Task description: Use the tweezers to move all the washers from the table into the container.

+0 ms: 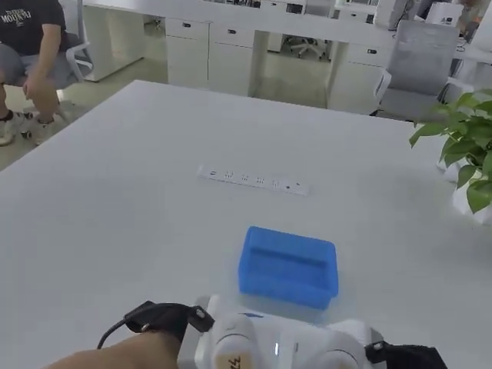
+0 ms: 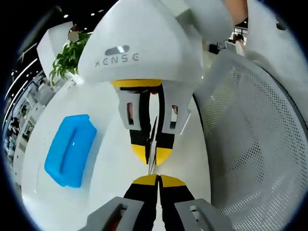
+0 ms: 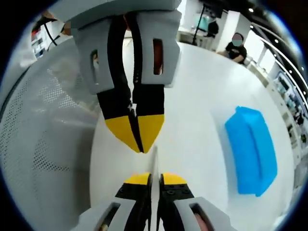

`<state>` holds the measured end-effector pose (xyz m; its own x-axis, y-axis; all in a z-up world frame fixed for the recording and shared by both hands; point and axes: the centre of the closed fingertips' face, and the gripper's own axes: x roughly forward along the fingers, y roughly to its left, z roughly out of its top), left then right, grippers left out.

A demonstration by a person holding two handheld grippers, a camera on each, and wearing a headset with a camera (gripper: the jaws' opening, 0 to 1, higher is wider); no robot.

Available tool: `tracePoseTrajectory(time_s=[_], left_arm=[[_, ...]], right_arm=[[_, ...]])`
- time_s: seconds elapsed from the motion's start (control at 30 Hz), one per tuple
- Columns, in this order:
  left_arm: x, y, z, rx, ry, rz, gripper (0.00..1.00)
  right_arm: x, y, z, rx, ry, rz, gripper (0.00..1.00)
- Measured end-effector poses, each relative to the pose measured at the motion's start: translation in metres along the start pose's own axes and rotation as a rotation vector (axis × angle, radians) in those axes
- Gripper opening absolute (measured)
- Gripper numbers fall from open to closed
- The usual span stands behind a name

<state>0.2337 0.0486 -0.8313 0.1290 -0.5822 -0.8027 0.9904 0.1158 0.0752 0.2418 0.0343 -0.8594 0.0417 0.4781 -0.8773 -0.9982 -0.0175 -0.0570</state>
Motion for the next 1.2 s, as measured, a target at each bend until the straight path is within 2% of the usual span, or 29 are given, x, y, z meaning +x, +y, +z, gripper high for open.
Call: tracePoseTrajectory(time_s=[0.13, 0.2, 0.27, 0.33, 0.37, 0.43, 0.47, 0.5, 0.57, 0.6, 0.7, 0.73, 0.77, 0.8, 0.97, 1.2], left_arm=[[-0.002, 0.009, -0.010, -0.078, -0.008, 0.044, 0.00], [-0.001, 0.013, -0.015, -0.123, 0.014, 0.068, 0.00], [0.001, 0.016, -0.016, -0.142, 0.005, 0.077, 0.00], [0.004, 0.018, -0.017, -0.117, -0.001, 0.092, 0.00], [0.005, 0.025, -0.016, -0.107, -0.014, 0.138, 0.00], [0.005, 0.027, -0.015, -0.088, -0.024, 0.158, 0.00], [0.006, 0.025, -0.016, -0.087, -0.026, 0.146, 0.03], [0.010, 0.017, -0.017, -0.116, -0.027, 0.096, 0.08], [0.013, 0.013, -0.019, -0.121, -0.024, 0.073, 0.13], [0.016, 0.011, -0.022, -0.108, -0.014, 0.065, 0.12], [0.021, 0.009, -0.028, -0.072, 0.016, 0.069, 0.01], [0.021, 0.008, -0.036, -0.056, 0.060, 0.068, 0.00], [0.023, 0.012, -0.027, -0.021, 0.006, 0.074, 0.00], [0.022, 0.010, -0.029, -0.044, 0.018, 0.065, 0.00], [0.024, 0.008, -0.027, -0.010, 0.022, 0.026, 0.00], [0.013, 0.009, -0.040, -0.019, 0.052, 0.013, 0.00]], right_arm=[[0.002, 0.001, -0.003, -0.003, 0.006, 0.005, 0.04], [0.003, 0.001, -0.002, -0.010, -0.006, 0.004, 0.04], [0.003, 0.000, -0.003, -0.003, -0.005, 0.007, 0.04], [0.003, 0.001, -0.002, -0.012, -0.010, 0.010, 0.04], [0.003, 0.001, -0.003, -0.020, -0.012, 0.012, 0.04], [0.003, 0.002, -0.003, -0.037, -0.017, 0.011, 0.04], [0.003, 0.002, -0.003, -0.047, -0.022, 0.011, 0.04], [0.003, 0.002, -0.003, -0.048, -0.026, 0.012, 0.04], [0.003, 0.001, -0.003, -0.034, -0.037, 0.019, 0.04], [0.003, 0.001, -0.003, -0.029, -0.040, 0.023, 0.04], [0.003, 0.001, -0.003, -0.012, -0.053, 0.030, 0.05], [0.003, 0.002, -0.004, -0.012, -0.056, 0.030, 0.05], [0.003, 0.002, -0.003, -0.019, -0.067, 0.029, 0.04], [0.003, 0.002, -0.003, -0.018, -0.069, 0.020, 0.04], [0.002, 0.002, -0.003, -0.016, -0.081, 0.014, 0.04], [-0.002, 0.004, -0.012, 0.018, -0.099, 0.005, 0.05]])
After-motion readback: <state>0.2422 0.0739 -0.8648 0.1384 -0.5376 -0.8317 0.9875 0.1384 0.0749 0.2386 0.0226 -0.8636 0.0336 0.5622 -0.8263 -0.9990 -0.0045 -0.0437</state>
